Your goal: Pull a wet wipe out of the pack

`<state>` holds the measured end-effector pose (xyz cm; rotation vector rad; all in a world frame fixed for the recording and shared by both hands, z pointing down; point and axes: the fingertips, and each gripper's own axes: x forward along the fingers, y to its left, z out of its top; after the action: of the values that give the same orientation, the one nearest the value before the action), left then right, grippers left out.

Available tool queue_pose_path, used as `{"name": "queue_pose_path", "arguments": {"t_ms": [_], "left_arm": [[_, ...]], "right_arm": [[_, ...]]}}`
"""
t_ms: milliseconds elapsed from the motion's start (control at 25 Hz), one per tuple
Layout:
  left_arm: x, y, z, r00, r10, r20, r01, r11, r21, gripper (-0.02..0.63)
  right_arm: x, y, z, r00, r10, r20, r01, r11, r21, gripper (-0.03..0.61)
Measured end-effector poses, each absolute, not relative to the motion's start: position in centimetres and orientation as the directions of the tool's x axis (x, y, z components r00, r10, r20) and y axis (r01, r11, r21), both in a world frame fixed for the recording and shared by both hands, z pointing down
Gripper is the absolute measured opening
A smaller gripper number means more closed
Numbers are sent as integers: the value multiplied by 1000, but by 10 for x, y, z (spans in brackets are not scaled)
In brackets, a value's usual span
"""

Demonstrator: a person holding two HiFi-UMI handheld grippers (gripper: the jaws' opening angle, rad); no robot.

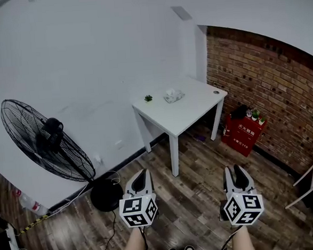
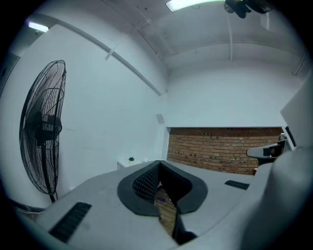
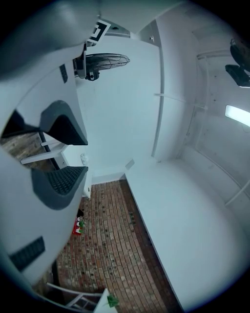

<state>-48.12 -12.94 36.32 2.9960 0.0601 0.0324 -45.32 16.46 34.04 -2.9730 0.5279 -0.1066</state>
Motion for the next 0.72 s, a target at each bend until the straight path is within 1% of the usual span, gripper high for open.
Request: {"name": "queue_pose_path", "arguments": {"t_ms": [200,720], "left_arm": [[-479,-133,362,999,41,22,38,-990,138,3],[-460,-140,369,996,87,30,82,-987,138,3]], "right_arm": [[-451,163,339,942,-333,52,-326,-940,-105,163],[-445,154,355,950,-300,83,-292,-952,-97,164]]}}
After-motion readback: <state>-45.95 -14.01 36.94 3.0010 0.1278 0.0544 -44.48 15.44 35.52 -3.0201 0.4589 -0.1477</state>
